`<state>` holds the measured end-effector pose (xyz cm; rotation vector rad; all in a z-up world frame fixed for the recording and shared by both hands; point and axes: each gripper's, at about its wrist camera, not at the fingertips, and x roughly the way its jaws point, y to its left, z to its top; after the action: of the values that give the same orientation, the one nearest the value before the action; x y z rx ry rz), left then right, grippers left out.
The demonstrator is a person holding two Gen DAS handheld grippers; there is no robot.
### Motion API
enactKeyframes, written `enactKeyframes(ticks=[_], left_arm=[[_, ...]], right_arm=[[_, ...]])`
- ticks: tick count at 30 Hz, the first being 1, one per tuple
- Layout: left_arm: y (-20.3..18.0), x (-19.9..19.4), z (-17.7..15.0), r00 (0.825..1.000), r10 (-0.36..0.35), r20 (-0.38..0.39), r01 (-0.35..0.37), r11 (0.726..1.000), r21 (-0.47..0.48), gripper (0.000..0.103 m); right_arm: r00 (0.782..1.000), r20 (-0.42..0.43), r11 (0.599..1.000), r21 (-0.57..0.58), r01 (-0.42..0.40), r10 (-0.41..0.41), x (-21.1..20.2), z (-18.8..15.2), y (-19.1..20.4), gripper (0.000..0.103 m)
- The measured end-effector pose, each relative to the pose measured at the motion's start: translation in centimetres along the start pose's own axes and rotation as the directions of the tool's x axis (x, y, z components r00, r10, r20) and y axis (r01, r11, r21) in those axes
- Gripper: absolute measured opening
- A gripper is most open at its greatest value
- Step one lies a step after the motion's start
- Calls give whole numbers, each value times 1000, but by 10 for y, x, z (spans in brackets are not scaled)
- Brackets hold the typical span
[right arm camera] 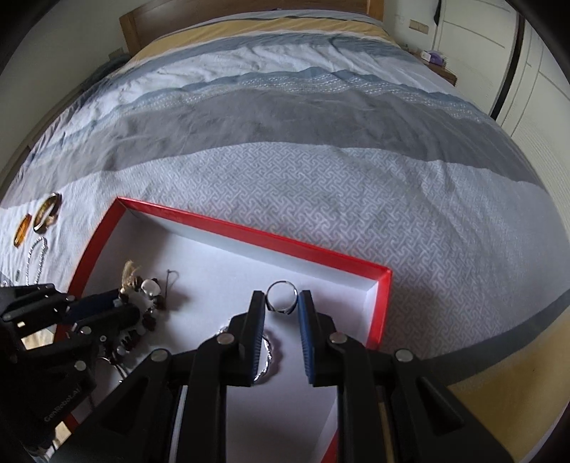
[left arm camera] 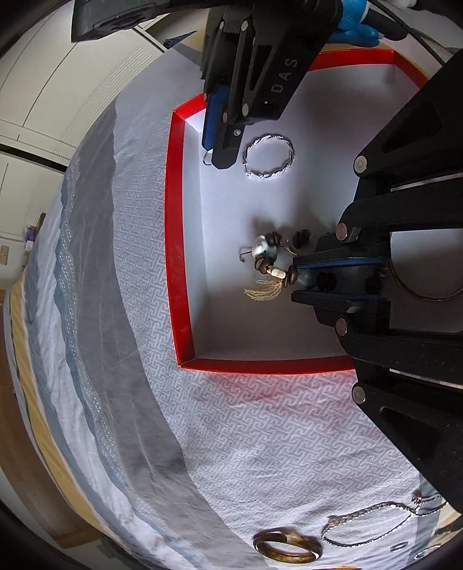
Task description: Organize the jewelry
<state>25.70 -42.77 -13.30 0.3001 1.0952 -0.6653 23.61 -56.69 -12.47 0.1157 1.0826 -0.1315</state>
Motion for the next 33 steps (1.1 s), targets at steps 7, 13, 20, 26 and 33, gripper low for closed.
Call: enactKeyframes(ticks=[7, 13, 20, 26, 33], left_arm=[[-1, 1, -1, 1000, 20, 4, -20, 1000, 10, 13], [1, -16, -5, 1000, 7, 30, -7, 1000, -9, 29], [-3, -63, -15, 993, 31, 116, -31, 1000, -2, 29], [-12, -127, -36, 974, 87, 211, -86, 996, -14, 29], [-12, -190, -65, 952, 155, 264, -146, 988, -54, 29]], right_arm=[[999, -20, 999, -29, 36, -36, 3, 2, 2, 19], [999, -25, 999, -8, 39, -39, -5, 2, -3, 20], [999, 50, 999, 52, 11, -14, -58, -7, -10, 23], [991, 135, 995, 94, -35, 23, -120, -26, -6, 24], [977, 209, 993, 97, -62, 41, -188, -59, 12, 27]])
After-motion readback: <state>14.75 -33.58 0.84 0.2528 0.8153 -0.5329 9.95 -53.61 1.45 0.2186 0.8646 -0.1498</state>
